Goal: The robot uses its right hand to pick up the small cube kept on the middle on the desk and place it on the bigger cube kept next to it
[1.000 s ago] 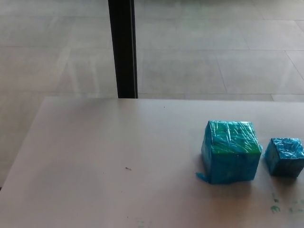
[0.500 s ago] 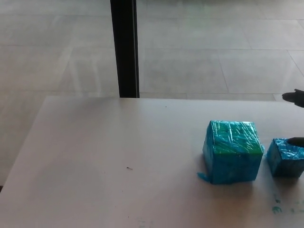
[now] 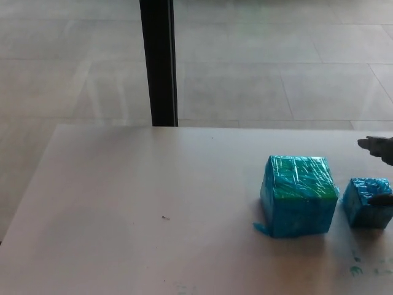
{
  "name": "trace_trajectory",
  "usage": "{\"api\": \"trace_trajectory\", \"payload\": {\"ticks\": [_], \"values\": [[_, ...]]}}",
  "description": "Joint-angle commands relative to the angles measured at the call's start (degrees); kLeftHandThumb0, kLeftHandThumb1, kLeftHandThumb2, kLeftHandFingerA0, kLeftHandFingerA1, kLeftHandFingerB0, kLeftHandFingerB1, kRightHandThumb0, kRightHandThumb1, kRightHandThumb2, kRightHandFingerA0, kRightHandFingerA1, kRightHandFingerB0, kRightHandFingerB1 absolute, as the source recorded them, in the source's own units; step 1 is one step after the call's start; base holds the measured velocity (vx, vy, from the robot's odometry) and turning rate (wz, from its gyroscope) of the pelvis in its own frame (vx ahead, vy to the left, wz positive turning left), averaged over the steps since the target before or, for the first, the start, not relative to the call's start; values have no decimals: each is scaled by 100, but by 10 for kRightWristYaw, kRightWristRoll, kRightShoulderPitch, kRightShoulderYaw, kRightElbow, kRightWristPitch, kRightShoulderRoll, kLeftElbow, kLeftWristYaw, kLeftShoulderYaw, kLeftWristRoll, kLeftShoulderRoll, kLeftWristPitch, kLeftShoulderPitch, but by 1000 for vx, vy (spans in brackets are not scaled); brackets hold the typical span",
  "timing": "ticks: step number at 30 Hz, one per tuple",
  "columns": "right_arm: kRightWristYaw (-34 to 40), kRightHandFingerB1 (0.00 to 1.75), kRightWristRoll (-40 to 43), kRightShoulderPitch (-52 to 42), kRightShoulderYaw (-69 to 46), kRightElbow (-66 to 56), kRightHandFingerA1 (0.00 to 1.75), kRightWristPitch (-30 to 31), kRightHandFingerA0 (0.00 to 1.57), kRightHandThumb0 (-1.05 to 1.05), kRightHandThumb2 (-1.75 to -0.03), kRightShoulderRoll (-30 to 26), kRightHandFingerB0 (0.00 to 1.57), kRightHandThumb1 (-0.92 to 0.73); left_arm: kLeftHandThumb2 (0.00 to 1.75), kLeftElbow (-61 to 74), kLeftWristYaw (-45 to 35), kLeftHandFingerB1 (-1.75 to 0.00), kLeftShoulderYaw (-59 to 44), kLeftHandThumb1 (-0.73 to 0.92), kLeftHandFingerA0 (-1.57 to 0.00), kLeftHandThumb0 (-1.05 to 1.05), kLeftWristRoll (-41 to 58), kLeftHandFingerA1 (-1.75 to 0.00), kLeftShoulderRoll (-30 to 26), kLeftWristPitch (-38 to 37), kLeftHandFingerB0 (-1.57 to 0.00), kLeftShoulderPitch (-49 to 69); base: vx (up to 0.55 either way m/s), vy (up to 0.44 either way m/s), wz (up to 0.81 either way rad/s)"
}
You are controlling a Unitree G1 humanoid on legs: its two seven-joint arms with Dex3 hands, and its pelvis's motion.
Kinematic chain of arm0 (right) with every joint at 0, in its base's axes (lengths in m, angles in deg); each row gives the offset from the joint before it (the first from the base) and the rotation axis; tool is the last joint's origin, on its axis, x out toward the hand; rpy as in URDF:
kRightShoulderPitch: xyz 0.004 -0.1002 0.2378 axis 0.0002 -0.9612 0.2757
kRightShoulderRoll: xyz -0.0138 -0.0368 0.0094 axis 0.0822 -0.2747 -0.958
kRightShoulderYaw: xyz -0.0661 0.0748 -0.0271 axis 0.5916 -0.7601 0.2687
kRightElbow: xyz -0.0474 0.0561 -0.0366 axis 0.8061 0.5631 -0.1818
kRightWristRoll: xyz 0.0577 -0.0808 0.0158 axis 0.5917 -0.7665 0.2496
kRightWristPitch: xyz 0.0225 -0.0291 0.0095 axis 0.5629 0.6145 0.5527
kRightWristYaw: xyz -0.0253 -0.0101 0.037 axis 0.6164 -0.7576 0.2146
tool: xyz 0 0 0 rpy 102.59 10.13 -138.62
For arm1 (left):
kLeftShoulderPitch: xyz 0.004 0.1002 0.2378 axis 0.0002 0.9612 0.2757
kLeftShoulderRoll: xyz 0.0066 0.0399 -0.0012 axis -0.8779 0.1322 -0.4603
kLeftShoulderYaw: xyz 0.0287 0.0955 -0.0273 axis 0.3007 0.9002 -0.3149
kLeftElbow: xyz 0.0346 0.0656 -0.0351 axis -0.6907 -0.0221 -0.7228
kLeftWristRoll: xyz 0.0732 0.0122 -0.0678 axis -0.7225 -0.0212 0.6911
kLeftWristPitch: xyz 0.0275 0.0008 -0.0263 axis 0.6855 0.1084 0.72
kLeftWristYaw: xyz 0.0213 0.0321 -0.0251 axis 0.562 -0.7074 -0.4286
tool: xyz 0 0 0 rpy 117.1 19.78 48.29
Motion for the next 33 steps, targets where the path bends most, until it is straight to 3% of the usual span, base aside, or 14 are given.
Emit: {"api": "trace_trajectory", "payload": {"ticks": [1,13,14,16,17,18,19,22,23,25,30,31,32,33], "values": [[27,14,-48,30,9,32,3,-22,0,-83,-85,16,7,-48,65,0,2,-46,6,81,-22,-95,-9,-68,-10,2,-19,2,0,0,0],[59,17,-75,45,16,90,2,-53,0,-78,-86,60,2,-46,65,15,5,-45,11,81,-30,-94,-11,-71,-12,3,-20,5,0,0,0],[54,17,-76,39,16,87,0,-51,0,-77,-85,60,4,-47,104,8,-7,-53,9,63,-27,-92,-7,-69,-14,2,-15,2,0,0,0],[47,22,-69,20,10,87,2,-53,0,-75,-83,57,5,-46,64,0,0,-44,11,82,-27,-93,-11,-69,-14,2,-20,-3,0,0,0],[39,21,-68,15,9,85,3,-51,0,-77,-83,53,4,-46,105,2,4,-51,9,63,-30,-92,-10,-69,-13,4,-15,-2,0,0,0],[38,21,-69,18,7,84,3,-51,0,-77,-83,54,4,-46,105,2,4,-51,9,63,-30,-92,-10,-69,-14,4,-15,-5,0,0,0],[28,20,-70,15,8,89,1,-44,0,-77,-84,52,4,-47,65,9,0,-46,10,82,-26,-96,-11,-72,-15,0,-20,0,0,0,0],[14,19,-65,8,1,93,2,-31,0,-77,-86,51,2,-46,65,14,-6,-47,12,81,-24,-98,-11,-72,-17,-3,-19,3,0,0,0],[7,30,-68,1,2,88,5,-27,0,-77,-59,47,0,-44,105,18,-4,-50,10,62,-25,-93,-10,-67,-16,0,-14,5,0,0,0],[5,18,-64,-8,-6,84,0,-27,0,-76,-83,43,3,-45,82,5,4,-48,7,66,-30,-99,-8,-70,-14,6,-20,-3,0,0,0],[0,21,-63,-11,-18,90,0,-19,0,-74,-82,51,5,-45,104,-4,-2,-51,9,62,-28,-92,-9,-68,-15,0,-16,-7,0,0,0],[0,21,-59,-12,-21,90,0,-20,0,-76,-84,56,4,-46,65,9,-7,-45,9,81,-28,-95,-8,-69,-16,0,-23,-2,0,0,0],[-1,21,-59,-12,-23,90,0,-20,0,-76,-84,58,4,-46,65,11,-8,-45,9,81,-28,-95,-8,-69,-18,0,-23,-1,0,0,0],[1,31,-62,-12,-21,89,8,-22,0,-80,-60,64,1,-44,103,15,-7,-55,8,61,-32,-93,-7,-71,-17,2,-22,1,0,0,0]]}}
